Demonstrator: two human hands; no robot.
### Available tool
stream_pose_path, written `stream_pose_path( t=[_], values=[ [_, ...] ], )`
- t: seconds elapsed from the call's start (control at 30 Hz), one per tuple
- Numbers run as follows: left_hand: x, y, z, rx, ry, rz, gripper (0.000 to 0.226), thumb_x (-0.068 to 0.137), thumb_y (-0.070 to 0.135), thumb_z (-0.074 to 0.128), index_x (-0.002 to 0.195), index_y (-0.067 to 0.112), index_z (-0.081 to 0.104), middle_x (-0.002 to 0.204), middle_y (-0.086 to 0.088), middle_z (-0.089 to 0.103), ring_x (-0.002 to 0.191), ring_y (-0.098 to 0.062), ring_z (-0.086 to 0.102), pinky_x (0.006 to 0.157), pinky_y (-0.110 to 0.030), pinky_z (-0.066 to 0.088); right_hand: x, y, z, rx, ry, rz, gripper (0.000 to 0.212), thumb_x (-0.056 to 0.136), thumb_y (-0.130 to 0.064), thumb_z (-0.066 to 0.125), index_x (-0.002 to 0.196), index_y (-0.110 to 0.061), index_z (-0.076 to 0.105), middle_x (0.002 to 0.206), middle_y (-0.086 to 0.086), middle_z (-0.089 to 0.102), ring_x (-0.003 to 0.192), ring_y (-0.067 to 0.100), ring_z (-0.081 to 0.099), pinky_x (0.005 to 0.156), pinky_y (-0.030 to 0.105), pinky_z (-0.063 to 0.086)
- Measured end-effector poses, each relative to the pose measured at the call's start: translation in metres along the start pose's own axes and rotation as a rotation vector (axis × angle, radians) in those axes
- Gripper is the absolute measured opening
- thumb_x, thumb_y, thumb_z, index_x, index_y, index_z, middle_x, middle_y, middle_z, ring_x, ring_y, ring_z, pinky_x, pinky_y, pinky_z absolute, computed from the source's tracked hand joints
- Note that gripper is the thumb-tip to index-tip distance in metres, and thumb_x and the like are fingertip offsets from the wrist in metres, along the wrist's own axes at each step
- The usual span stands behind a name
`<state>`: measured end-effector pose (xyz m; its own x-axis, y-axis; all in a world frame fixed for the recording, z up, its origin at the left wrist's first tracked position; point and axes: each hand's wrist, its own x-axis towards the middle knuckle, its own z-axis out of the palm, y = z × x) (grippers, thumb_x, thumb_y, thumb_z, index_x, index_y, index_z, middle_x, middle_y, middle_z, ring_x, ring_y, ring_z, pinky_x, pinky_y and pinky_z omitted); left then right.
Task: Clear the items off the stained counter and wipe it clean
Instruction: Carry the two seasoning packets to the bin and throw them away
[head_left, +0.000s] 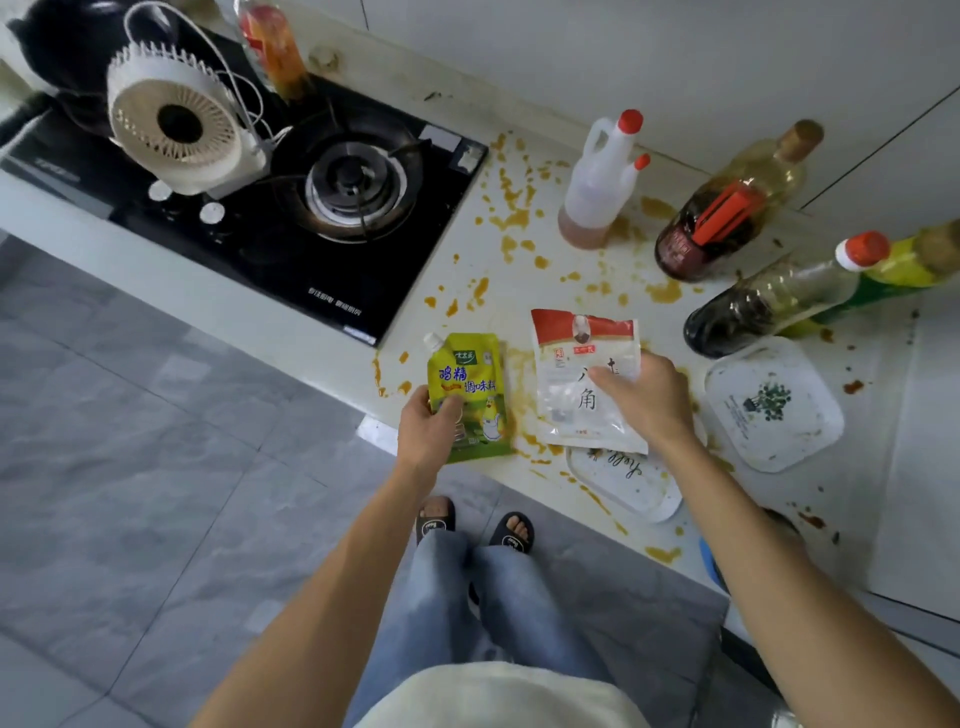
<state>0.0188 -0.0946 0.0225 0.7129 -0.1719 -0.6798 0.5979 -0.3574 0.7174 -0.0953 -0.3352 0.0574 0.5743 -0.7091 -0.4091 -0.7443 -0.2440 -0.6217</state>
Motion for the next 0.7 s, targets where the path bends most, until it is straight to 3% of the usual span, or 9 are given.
stream_pose_path(
  t=[0.13,0.3,0.37,0.43,0.5,0.57,0.7],
  values=[
    [-0.026,-0.016,-0.043,0.042,0.015,0.045,0.015,0.098,0.016,0.066,0.108,0.026,0.072,0.102,0.004,0.082,0.096,-0.02,0.078,0.081,-0.036,0.063,-0.042,0.022,0.002,0.002,-0.044,-0.038,0.007,0.083,-0.043,0.075,0.08,-0.036,0.073,0.077,-0.018,0.074,0.079,0.008,0.07,0.07,0.03,0.055],
    [-0.059,-0.069,-0.117,0.004,0.069,0.027,0.02,0.101,0.014,0.071,0.121,0.014,0.07,0.108,-0.004,0.082,0.094,-0.022,0.079,0.085,-0.039,0.062,-0.073,0.03,0.026,-0.129,-0.175,-0.129,0.019,0.089,-0.039,0.076,0.092,-0.021,0.081,0.075,-0.016,0.074,0.075,0.01,0.071,0.066,0.028,0.053],
    [-0.073,-0.099,-0.148,0.042,0.148,0.018,0.018,0.103,0.011,0.067,0.12,0.015,0.067,0.105,-0.003,0.079,0.091,-0.022,0.076,0.084,-0.036,0.059,-0.081,0.019,0.044,-0.2,-0.243,-0.159,0.024,0.088,-0.045,0.075,0.083,-0.022,0.08,0.072,-0.01,0.075,0.069,0.012,0.069,0.065,0.03,0.054],
    [-0.088,-0.135,-0.179,0.157,0.263,-0.006,0.016,0.104,0.012,0.066,0.119,0.016,0.064,0.102,-0.001,0.074,0.091,-0.024,0.071,0.086,-0.038,0.055,-0.086,0.001,0.066,-0.269,-0.315,-0.208,0.029,0.086,-0.049,0.074,0.069,-0.025,0.074,0.061,-0.01,0.071,0.063,0.012,0.069,0.054,0.026,0.047],
    [-0.105,-0.173,-0.207,0.261,0.369,-0.061,0.014,0.104,0.015,0.065,0.118,0.013,0.062,0.101,-0.003,0.069,0.095,-0.026,0.066,0.083,-0.037,0.047,-0.091,-0.021,0.093,-0.341,-0.392,-0.274,0.033,0.086,-0.048,0.074,0.066,-0.023,0.072,0.058,-0.01,0.069,0.059,0.006,0.067,0.046,0.022,0.041],
    [-0.122,-0.21,-0.233,0.297,0.455,-0.149,0.008,0.105,0.018,0.064,0.11,0.015,0.058,0.101,-0.007,0.068,0.094,-0.028,0.063,0.077,-0.034,0.038,-0.098,-0.046,0.124,-0.41,-0.472,-0.351,0.028,0.086,-0.045,0.073,0.072,-0.021,0.076,0.061,-0.009,0.07,0.062,0.005,0.067,0.05,0.023,0.044],
    [-0.152,-0.277,-0.277,0.231,0.514,-0.37,0.017,0.105,0.021,0.062,0.116,0.009,0.057,0.118,-0.023,0.071,0.108,-0.042,0.067,0.08,-0.039,0.041,-0.117,-0.095,0.192,-0.558,-0.565,-0.524,0.028,0.09,-0.043,0.07,0.088,-0.016,0.077,0.08,0.0,0.076,0.077,0.022,0.07,0.061,0.032,0.051]
  ],
)
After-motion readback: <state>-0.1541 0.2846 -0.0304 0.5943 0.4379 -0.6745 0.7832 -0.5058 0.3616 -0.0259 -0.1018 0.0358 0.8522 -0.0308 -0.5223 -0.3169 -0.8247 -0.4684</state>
